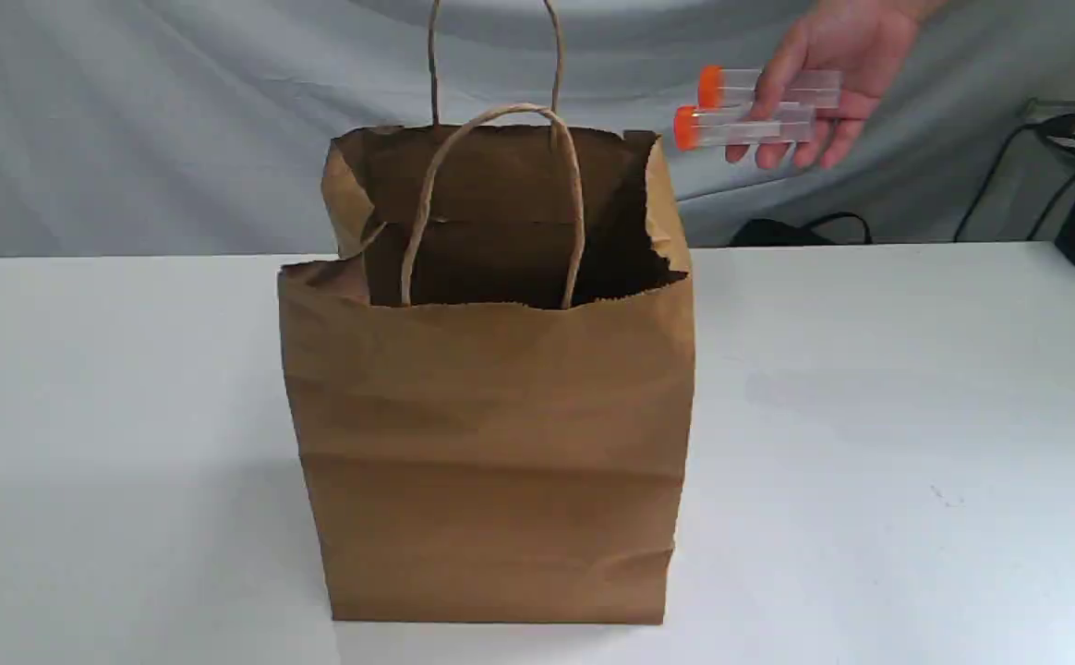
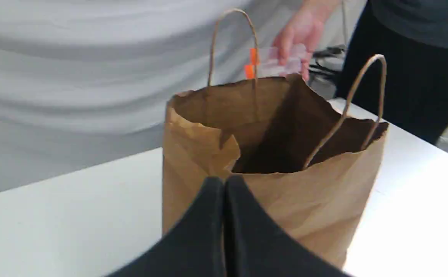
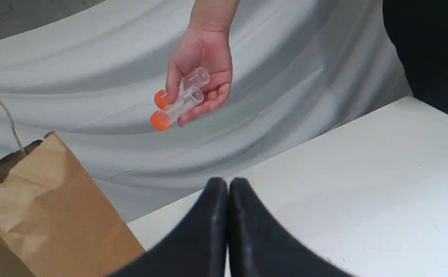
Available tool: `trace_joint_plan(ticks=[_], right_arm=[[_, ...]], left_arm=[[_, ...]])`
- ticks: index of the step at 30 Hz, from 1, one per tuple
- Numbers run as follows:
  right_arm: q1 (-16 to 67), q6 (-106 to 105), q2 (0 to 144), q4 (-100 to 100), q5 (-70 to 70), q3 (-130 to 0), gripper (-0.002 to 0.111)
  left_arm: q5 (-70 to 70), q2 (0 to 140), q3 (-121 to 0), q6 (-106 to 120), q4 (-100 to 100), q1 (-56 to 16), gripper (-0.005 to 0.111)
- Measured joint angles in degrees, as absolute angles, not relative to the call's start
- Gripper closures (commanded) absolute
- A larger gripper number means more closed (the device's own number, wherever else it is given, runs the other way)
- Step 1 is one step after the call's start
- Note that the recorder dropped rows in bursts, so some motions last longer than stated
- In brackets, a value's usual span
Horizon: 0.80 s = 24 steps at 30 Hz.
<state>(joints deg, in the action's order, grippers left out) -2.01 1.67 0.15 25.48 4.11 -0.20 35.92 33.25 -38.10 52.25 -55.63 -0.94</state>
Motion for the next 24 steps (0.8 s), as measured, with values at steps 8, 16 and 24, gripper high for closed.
trace_joint_plan(ticks=[8, 16, 24], right_arm=[[-2.01, 1.57, 0.15, 25.48, 4.41, -0.20, 0.108], [-2.01, 1.57, 0.15, 25.37, 4.86, -0.20, 0.108], [-2.01, 1.57, 0.15, 25.37, 5.02, -0.20, 0.108]], left_arm=[[49.40, 51.38, -57.54, 52.58, -52.38, -0.94, 0.107], [55.88, 64.57, -72.27, 52.73, -51.22, -0.98, 0.104], [67.11, 75.99, -80.02, 56.46, -50.29, -3.98, 0.074]])
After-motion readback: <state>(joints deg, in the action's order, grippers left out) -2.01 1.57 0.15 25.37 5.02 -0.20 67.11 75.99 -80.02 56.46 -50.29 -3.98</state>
